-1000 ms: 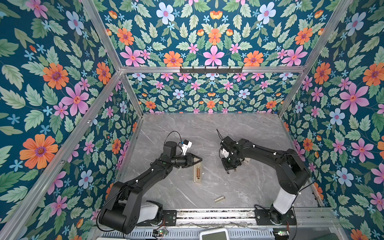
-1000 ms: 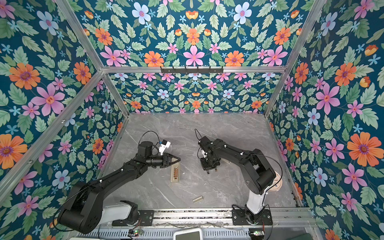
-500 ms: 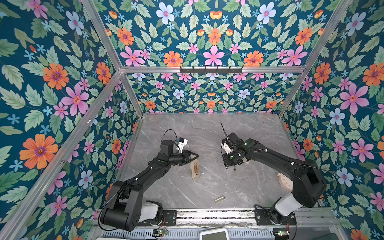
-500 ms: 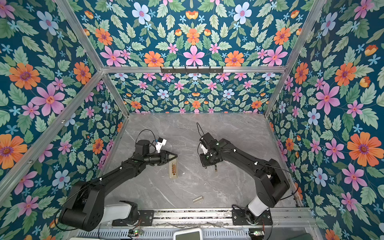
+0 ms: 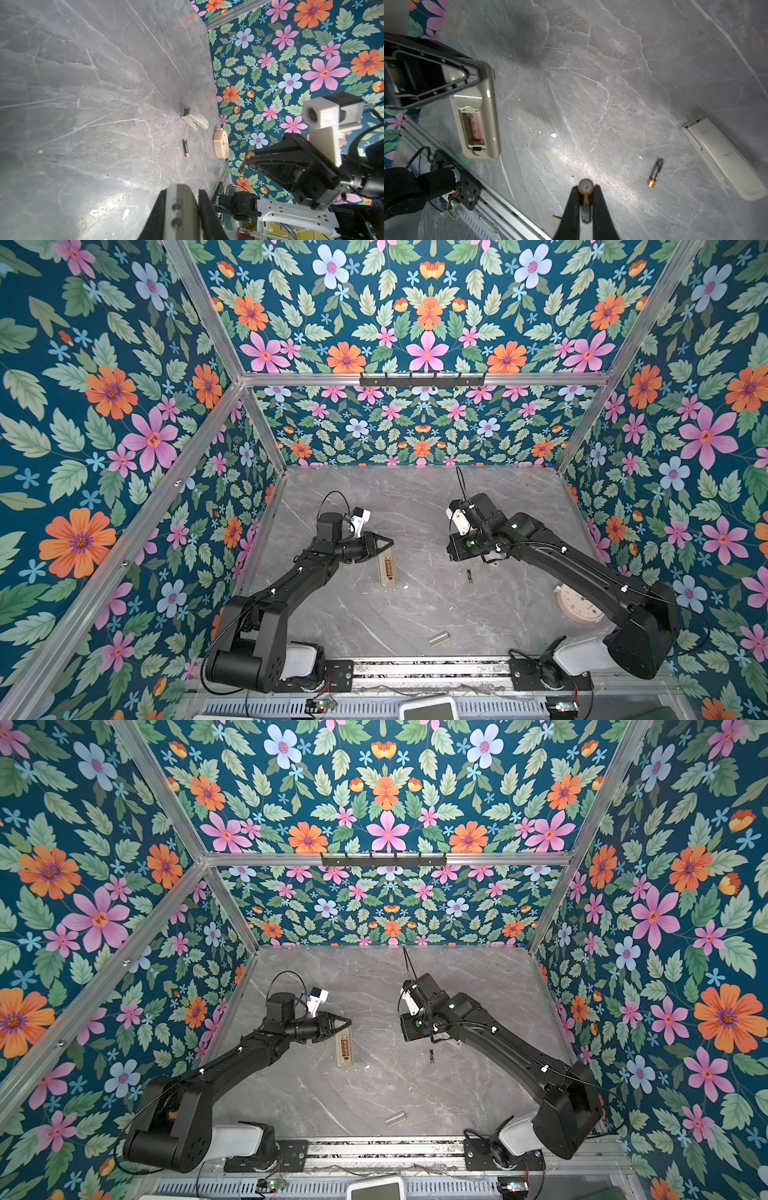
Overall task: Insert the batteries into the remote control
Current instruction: 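Lift the battery and carry it with the right gripper over the remote's compartment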
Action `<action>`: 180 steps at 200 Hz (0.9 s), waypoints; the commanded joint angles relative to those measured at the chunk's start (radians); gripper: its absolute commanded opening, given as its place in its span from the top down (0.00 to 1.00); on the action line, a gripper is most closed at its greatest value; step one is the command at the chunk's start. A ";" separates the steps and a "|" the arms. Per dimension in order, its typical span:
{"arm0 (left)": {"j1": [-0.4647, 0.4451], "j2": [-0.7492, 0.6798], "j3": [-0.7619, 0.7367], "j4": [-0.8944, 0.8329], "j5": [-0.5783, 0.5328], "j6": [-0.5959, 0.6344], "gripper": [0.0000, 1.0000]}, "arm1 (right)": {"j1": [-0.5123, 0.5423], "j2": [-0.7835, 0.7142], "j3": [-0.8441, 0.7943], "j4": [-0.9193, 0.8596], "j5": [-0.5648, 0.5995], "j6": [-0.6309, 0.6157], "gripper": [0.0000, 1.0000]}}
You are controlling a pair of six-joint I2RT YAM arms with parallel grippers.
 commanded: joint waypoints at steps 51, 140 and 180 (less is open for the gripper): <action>0.005 0.012 0.026 0.068 0.004 -0.047 1.00 | 0.080 -0.075 0.044 0.145 -0.045 0.016 1.00; 0.007 -0.006 0.004 0.301 0.004 -0.256 1.00 | 0.120 0.063 0.098 0.432 -0.237 0.015 1.00; 0.007 -0.026 -0.001 0.346 0.001 -0.309 1.00 | 0.127 0.138 0.129 0.473 -0.248 -0.026 1.00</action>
